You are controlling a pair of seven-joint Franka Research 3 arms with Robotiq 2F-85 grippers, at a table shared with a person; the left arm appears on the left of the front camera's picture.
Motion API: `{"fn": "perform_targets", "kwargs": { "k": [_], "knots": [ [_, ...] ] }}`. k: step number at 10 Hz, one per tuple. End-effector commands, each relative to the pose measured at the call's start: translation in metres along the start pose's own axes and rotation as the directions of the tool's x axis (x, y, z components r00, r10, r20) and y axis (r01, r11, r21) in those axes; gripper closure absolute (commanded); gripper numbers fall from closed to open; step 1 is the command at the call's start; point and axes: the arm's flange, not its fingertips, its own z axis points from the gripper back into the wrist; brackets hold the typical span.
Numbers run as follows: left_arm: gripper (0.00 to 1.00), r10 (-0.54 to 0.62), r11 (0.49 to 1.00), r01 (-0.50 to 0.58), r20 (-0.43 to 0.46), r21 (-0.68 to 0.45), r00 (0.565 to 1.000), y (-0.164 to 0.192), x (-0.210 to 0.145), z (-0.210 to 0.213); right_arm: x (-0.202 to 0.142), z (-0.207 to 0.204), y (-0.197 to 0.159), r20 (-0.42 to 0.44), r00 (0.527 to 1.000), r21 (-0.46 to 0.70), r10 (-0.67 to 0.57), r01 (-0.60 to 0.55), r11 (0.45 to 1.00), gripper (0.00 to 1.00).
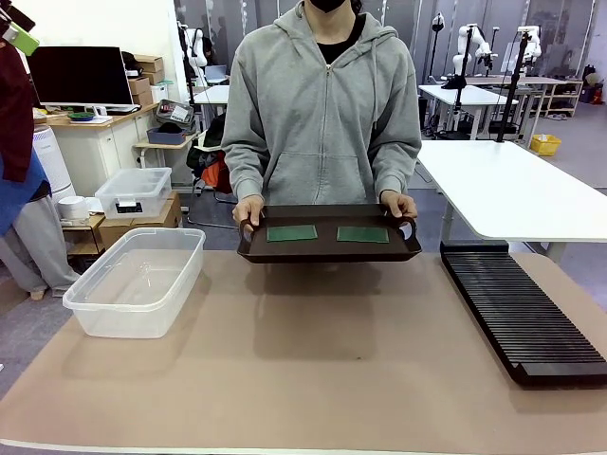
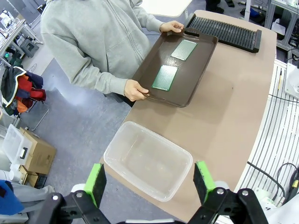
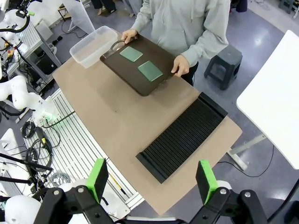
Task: Sort PCBs into racks and boxes based on the side picked up.
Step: Pick up the Blank PCB handed by the Human.
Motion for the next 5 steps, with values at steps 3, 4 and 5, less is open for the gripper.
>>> {"fn": "perform_targets", "kwargs": {
  "k": [3,4,5],
  "knots": [
    [0.00,0.000,1.000,0.000,-0.003,0.003,1.000,-0.0003,-0.0006,0.0002,0.0003,-0.0005,0.0017,-0.003,1.000,0.002,0.003,-0.003,1.000,0.00],
    [0.00,0.000,1.000,0.000,-0.003,0.003,1.000,-0.0003,-0.0006,0.0002,0.0003,-0.0005,0.0017,-0.003,1.000,0.002,0.003,-0.003,1.000,0.00],
    [0.00,0.000,1.000,0.000,-0.003,0.003,1.000,-0.0003,-0.0006,0.0002,0.0003,-0.0005,0.0017,-0.003,1.000,0.002,0.003,-0.003,1.000,0.00]
  ]
}}
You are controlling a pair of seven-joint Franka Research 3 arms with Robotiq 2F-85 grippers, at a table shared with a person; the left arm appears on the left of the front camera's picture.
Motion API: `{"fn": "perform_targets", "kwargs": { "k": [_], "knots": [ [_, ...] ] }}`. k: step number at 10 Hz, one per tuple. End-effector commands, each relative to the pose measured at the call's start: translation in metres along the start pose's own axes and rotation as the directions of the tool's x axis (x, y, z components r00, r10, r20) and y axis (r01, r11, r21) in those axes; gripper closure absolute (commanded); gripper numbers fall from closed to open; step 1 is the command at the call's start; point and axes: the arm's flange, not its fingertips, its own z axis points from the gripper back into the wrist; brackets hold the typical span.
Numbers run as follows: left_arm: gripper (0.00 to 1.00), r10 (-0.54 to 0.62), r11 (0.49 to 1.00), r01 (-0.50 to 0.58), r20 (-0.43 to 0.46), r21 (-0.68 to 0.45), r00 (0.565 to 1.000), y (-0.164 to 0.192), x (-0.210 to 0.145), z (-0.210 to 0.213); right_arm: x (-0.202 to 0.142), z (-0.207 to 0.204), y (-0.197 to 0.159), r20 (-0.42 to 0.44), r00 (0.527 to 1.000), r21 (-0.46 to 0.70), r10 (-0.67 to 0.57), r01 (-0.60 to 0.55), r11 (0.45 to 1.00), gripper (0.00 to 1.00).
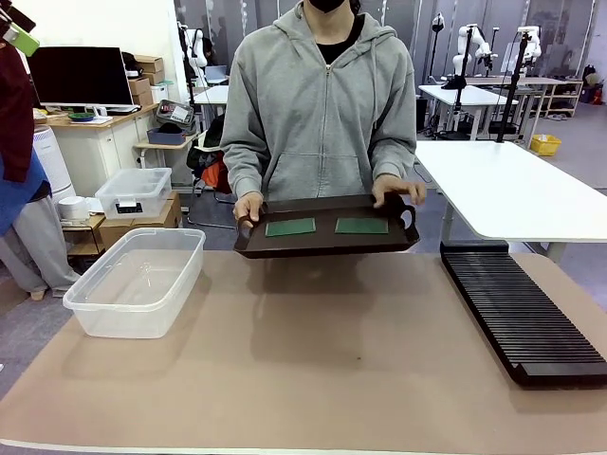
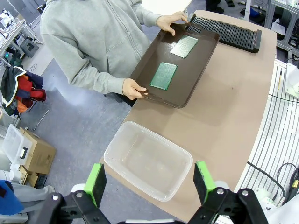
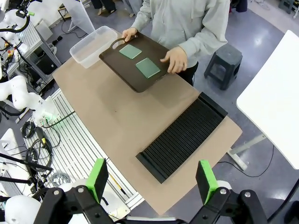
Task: Sort PCBs into racks and boxes based on the side picked up.
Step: Pick up the Blank PCB handed by the Human.
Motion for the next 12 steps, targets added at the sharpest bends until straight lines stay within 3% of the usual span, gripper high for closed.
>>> {"fn": "perform_targets", "kwargs": {
  "k": [1,12],
  "knots": [
    [0.00,0.000,1.000,0.000,-0.003,0.003,1.000,-0.0003,-0.0006,0.0002,0.0003,-0.0005,0.0017,-0.003,1.000,0.002,0.003,-0.003,1.000,0.00],
    [0.00,0.000,1.000,0.000,-0.003,0.003,1.000,-0.0003,-0.0006,0.0002,0.0003,-0.0005,0.0017,-0.003,1.000,0.002,0.003,-0.003,1.000,0.00]
  ]
}}
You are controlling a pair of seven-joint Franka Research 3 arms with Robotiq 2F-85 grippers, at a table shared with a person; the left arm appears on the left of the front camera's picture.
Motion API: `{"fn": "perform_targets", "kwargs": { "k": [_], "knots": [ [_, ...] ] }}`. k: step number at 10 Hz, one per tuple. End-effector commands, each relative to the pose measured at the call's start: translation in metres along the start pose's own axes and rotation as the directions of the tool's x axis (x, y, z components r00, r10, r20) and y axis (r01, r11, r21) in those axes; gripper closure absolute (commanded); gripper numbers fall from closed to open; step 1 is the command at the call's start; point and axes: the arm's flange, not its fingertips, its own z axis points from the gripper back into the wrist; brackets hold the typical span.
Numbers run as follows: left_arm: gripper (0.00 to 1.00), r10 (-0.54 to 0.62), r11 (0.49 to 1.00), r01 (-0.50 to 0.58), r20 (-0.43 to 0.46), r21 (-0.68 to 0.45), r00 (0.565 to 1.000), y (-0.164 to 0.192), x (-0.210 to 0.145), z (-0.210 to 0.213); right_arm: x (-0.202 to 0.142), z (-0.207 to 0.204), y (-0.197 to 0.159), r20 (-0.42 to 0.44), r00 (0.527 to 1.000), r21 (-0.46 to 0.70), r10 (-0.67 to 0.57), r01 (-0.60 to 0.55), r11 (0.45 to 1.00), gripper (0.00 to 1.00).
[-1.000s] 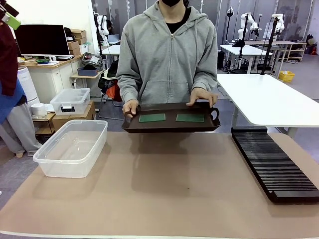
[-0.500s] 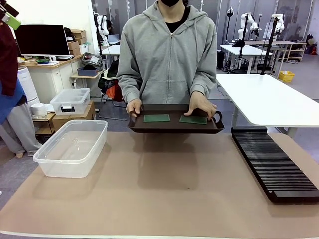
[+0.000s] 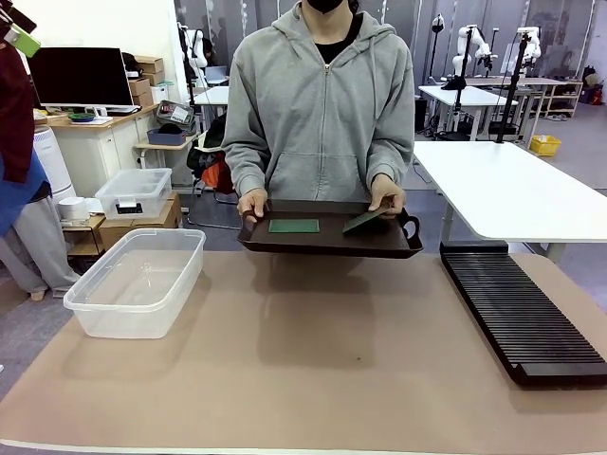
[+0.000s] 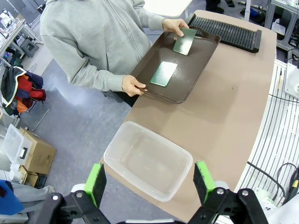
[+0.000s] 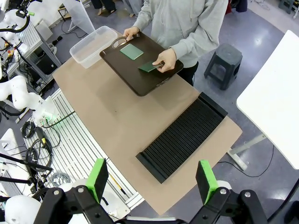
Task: Sort PCBs into racks and boxes based on the side picked up.
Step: Pick up the Blank PCB handed by the Human.
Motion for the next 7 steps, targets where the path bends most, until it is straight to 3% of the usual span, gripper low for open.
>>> {"fn": "perform_targets", "kwargs": {
  "k": [1,7],
  "knots": [
    [0.00,0.000,1.000,0.000,-0.003,0.003,1.000,-0.0003,-0.0006,0.0002,0.0003,-0.0005,0.0017,-0.003,1.000,0.002,0.003,-0.003,1.000,0.00],
    [0.00,0.000,1.000,0.000,-0.003,0.003,1.000,-0.0003,-0.0006,0.0002,0.0003,-0.0005,0.0017,-0.003,1.000,0.002,0.003,-0.003,1.000,0.00]
  ]
}}
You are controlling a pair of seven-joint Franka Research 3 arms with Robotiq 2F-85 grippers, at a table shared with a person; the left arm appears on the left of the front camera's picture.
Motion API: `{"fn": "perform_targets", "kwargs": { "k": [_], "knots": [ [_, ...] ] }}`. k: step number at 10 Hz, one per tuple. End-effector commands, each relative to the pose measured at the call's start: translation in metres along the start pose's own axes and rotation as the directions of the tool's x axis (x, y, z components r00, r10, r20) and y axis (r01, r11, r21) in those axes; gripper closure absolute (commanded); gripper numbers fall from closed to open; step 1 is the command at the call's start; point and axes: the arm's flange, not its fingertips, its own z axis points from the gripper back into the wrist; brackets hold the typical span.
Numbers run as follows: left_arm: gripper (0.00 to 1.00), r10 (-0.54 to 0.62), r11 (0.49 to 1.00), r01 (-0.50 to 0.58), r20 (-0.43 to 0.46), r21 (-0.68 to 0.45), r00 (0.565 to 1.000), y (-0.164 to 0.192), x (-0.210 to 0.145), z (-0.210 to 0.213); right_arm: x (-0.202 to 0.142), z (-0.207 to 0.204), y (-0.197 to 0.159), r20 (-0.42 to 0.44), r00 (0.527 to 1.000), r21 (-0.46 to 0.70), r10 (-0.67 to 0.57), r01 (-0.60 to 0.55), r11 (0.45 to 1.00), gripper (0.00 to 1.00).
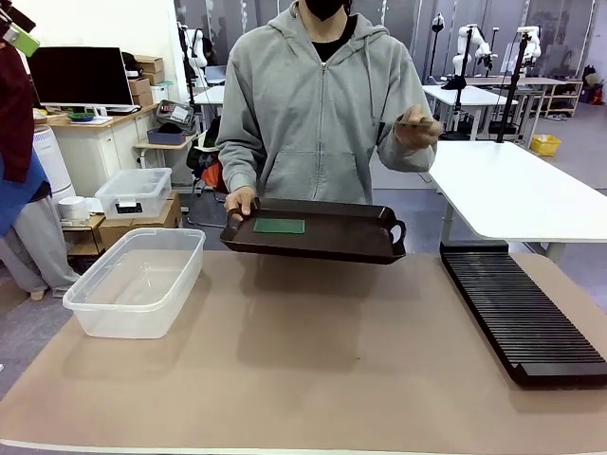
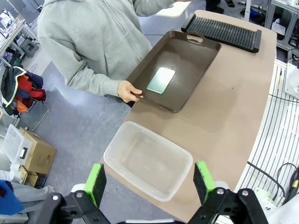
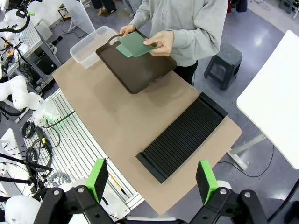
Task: Sort PCBs into racks and boxes based on the side picked up.
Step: Pick up the Blank PCB handed by the Human.
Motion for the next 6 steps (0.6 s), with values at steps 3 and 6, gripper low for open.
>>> {"fn": "perform_targets", "kwargs": {
  "k": [3,6],
  "knots": [
    [0.00,0.000,1.000,0.000,-0.003,0.003,1.000,-0.0003,-0.0006,0.0002,0.0003,-0.0005,0.0017,-0.003,1.000,0.002,0.003,-0.003,1.000,0.00],
    [0.00,0.000,1.000,0.000,-0.003,0.003,1.000,-0.0003,-0.0006,0.0002,0.0003,-0.0005,0.0017,-0.003,1.000,0.002,0.003,-0.003,1.000,0.00]
  ]
}}
